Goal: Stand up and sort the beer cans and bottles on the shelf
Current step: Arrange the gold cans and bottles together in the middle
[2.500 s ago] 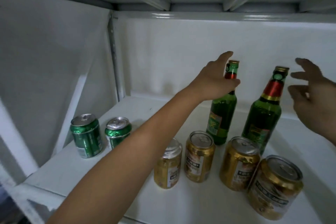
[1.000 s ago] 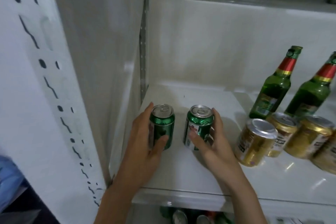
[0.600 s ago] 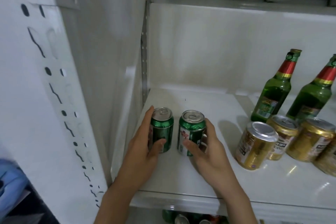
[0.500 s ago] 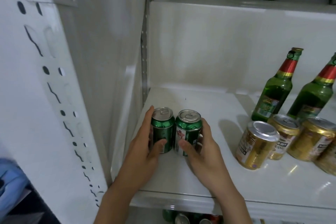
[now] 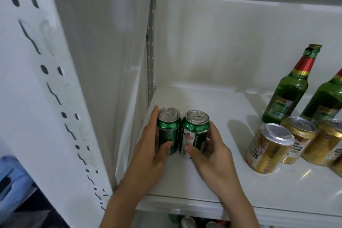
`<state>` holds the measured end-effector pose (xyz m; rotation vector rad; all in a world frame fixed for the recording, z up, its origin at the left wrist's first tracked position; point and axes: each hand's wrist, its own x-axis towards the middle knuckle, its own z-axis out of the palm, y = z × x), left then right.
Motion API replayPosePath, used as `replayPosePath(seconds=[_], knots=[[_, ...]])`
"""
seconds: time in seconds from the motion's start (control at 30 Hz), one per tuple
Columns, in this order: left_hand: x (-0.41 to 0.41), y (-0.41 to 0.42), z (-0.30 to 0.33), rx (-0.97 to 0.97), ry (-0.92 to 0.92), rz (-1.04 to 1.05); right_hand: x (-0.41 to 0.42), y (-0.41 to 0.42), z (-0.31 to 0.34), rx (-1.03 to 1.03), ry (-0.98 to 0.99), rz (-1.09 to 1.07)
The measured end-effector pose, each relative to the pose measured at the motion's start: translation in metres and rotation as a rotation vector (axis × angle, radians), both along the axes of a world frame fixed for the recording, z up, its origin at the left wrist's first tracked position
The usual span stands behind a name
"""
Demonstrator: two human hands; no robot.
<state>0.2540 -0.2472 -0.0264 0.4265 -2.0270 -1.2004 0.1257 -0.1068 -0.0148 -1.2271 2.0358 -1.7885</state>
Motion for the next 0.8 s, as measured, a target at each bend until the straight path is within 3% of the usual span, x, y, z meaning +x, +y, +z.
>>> replayPosePath(seconds=[0.8], knots=[[0.006,0.007,0.007,0.042,0.036,-0.01,0.012,0.003,0.008,0.037,0.042,-0.022]])
